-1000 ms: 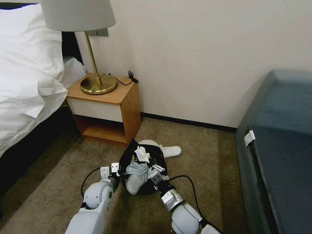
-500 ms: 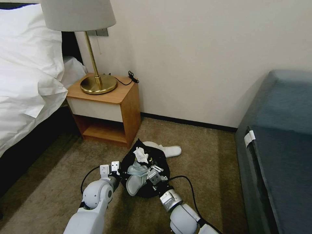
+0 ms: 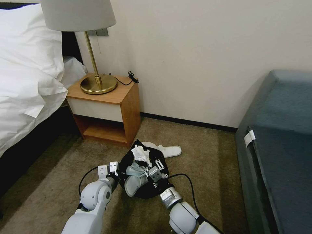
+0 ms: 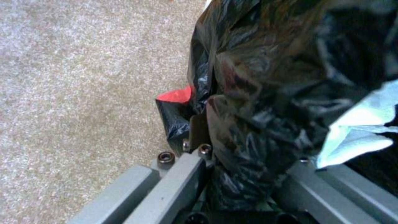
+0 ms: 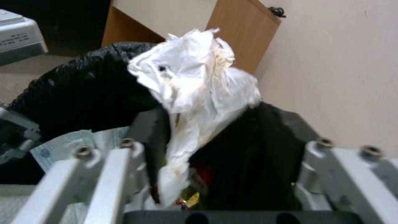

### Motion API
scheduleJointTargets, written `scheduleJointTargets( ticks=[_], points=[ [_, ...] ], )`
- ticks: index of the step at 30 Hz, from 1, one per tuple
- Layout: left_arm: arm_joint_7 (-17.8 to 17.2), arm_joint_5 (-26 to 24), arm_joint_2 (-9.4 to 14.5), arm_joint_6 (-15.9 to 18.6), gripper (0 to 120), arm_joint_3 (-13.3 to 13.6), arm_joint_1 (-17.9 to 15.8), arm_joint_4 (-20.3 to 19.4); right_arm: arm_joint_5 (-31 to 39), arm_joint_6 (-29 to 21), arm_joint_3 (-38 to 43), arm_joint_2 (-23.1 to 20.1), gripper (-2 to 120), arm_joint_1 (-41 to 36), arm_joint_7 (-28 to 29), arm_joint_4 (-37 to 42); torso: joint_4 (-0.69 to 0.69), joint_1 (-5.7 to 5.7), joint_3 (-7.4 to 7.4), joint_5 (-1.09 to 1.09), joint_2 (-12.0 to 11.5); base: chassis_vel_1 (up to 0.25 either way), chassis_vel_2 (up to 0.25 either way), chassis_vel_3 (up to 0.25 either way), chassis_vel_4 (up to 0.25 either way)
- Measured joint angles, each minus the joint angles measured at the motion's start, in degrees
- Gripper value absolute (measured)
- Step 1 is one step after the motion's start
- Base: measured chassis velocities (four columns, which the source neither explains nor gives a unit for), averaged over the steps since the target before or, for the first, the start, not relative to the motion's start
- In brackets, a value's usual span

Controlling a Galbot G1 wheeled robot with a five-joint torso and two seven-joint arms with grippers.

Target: Pick up the trash bin, then pick up the garbage on the floor and place it into the trash bin.

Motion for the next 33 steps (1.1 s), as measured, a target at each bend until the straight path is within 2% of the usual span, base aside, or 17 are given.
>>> scheduleJointTargets(
  ticks=[3, 5, 7, 9, 10, 12, 33],
  points=[
    [-0.03, -0.02, 0.02, 0.00, 0, -0.01, 0.03, -0.05, 0.01, -0.02, -0.01, 0.02, 65, 0.16, 0.02, -0.04, 0.00, 0.00, 0.00, 0.00, 0.00, 0.000, 0.000, 0.000, 0.000],
    [-0.07, -0.03, 0.00, 0.00, 0, -0.01, 0.08, -0.09, 0.04, -0.07, -0.01, 0.07, 77, 0.25, 0.07, -0.05, 0.00, 0.00, 0.00, 0.00, 0.00, 0.000, 0.000, 0.000, 0.000],
    [-0.09, -0.03, -0.02, 0.00, 0, -0.02, 0.08, -0.09, 0.04, -0.07, -0.01, 0.08, 80, 0.27, 0.08, -0.07, 0.00, 0.00, 0.00, 0.00, 0.00, 0.000, 0.000, 0.000, 0.000],
    [-0.10, -0.02, -0.06, 0.00, 0, -0.08, 0.08, -0.09, 0.04, -0.10, -0.01, 0.12, 91, 0.28, 0.12, -0.17, 0.00, 0.00, 0.00, 0.00, 0.00, 0.000, 0.000, 0.000, 0.000],
    [-0.10, -0.02, -0.06, 0.00, 0, -0.08, 0.08, -0.09, 0.04, -0.10, -0.01, 0.12, 91, 0.28, 0.12, -0.17, 0.00, 0.00, 0.00, 0.00, 0.00, 0.000, 0.000, 0.000, 0.000],
    [-0.11, -0.01, -0.07, 0.00, 0, -0.11, 0.09, -0.06, 0.02, -0.10, -0.01, 0.19, 98, 0.27, 0.13, -0.26, 0.00, 0.00, 0.00, 0.00, 0.00, 0.000, 0.000, 0.000, 0.000],
    [-1.83, -0.38, 0.40, -0.11, 0, -0.24, 0.57, -0.02, -0.21, 0.11, -0.04, 0.76, 100, 0.55, 0.26, -0.77, 0.01, 0.00, 0.00, 0.00, 0.00, 0.000, 0.000, 0.000, 0.000]
  ],
)
